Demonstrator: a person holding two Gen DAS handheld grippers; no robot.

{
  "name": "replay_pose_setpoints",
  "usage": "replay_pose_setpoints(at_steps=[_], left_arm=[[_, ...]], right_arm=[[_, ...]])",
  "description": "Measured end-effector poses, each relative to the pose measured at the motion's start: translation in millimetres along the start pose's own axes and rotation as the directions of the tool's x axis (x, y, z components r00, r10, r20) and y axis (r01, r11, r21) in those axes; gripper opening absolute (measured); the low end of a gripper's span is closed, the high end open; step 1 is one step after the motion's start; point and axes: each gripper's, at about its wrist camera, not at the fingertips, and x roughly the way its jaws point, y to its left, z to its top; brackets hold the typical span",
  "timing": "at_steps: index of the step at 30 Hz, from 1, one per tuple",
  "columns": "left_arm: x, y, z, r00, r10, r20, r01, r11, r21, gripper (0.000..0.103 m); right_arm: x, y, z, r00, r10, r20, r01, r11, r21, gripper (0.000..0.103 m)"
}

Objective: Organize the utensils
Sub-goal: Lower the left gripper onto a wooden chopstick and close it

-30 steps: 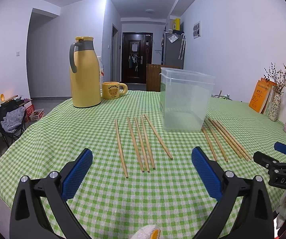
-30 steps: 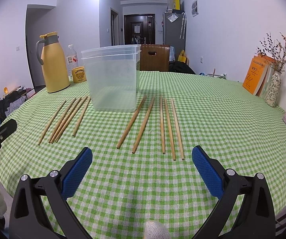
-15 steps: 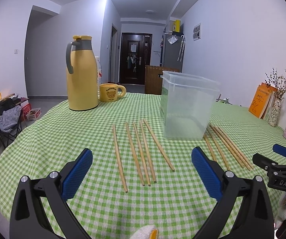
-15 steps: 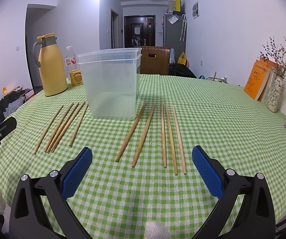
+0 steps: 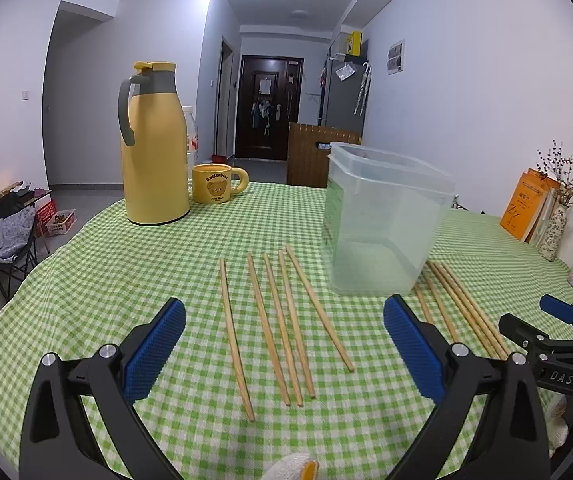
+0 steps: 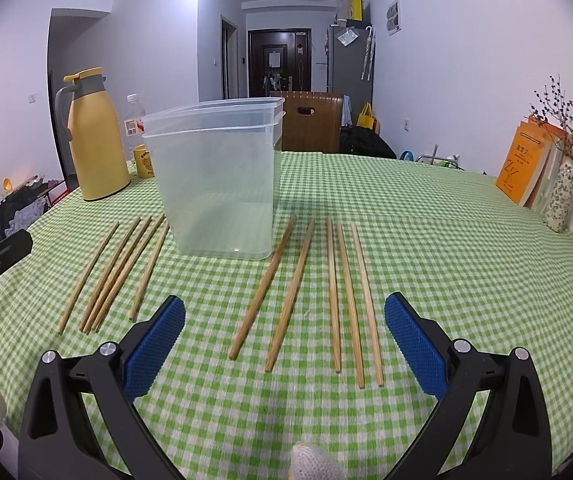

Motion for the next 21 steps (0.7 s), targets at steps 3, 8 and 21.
replay_pose_setpoints(at_steps=[3,8,21], left_arm=[[12,6,7,0.999,0.001,-0.036,-0.002,1.0,-0.012,0.096],[36,19,19,0.993,0.004,-0.118,-0.009,0.999,-0.041,0.096],[108,47,34,0.912,0.065,-0.406,-0.097,0.994,-0.059,0.077]], right_arm=[[8,0,4,1.0,-0.001,-0.001,0.001,1.0,-0.007,0.097],[20,-3,11,1.0,-0.007,0.004,0.007,1.0,-0.012,0.097],[37,-13,8,0.996,-0.063,0.061,0.062,0.998,0.009,0.097]])
